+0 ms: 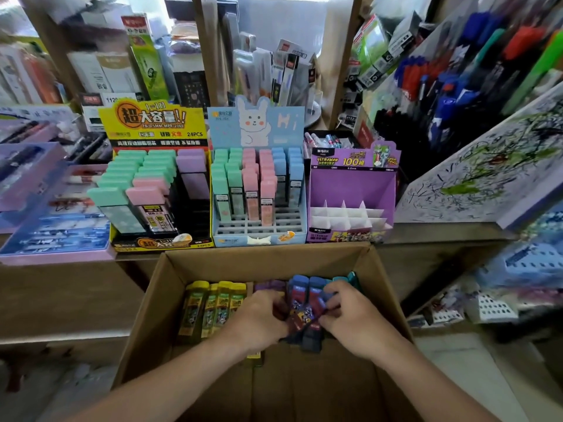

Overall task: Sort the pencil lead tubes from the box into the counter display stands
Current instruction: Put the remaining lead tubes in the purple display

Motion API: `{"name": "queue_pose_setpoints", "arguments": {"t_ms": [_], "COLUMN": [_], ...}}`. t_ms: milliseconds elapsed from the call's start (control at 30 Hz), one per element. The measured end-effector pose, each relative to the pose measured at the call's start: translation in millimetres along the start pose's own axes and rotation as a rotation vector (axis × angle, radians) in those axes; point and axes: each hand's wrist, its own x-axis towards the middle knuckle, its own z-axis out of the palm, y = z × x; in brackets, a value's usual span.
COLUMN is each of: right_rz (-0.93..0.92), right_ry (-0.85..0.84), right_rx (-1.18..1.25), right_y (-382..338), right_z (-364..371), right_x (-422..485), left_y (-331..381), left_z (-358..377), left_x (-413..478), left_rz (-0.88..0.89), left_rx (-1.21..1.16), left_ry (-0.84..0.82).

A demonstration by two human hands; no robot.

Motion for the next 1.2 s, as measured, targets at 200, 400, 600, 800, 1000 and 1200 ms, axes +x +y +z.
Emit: {"name": "queue_pose_setpoints", "arguments": {"t_ms": [200,400,600,800,1000,1200], "right_rz": [0.042,0.100,0.168,0.210,0.212,0.229], "right_ry": [-0.008,-0.016,-0.038,-0.064,-0.049,-0.058], "right_rx": [0.139,0.222,0.285,0.318,0.291,0.204], "right_y": [-0.3,-5.3,-10.5,-11.1,-13.4,-16.0], "right_z": [2.5,3.3,8.7,9.1,8.4,9.0], "right_x": [1.9,-0.4,-1.4,-2.0,-5.9,-9.9], "left_y": [-0.1,3.4,5.0,9.0,7.3,4.2], "left_z": [-0.9,0.6,3.2,8.3,12.5,16.9], "left_x": [5.2,9.1,3.8,-1.8,-4.8,-11.4], "left_rz": [-0.059,-0.043,-0.130,-0.169,-0.205,-0.215], "left_rx": [-0.082,-0.085,-0.447,-0.602,-0.698,-0.657], "left_ry": [-0.022,0.052,-0.025,-0.121,-0.172,-0.171]}}
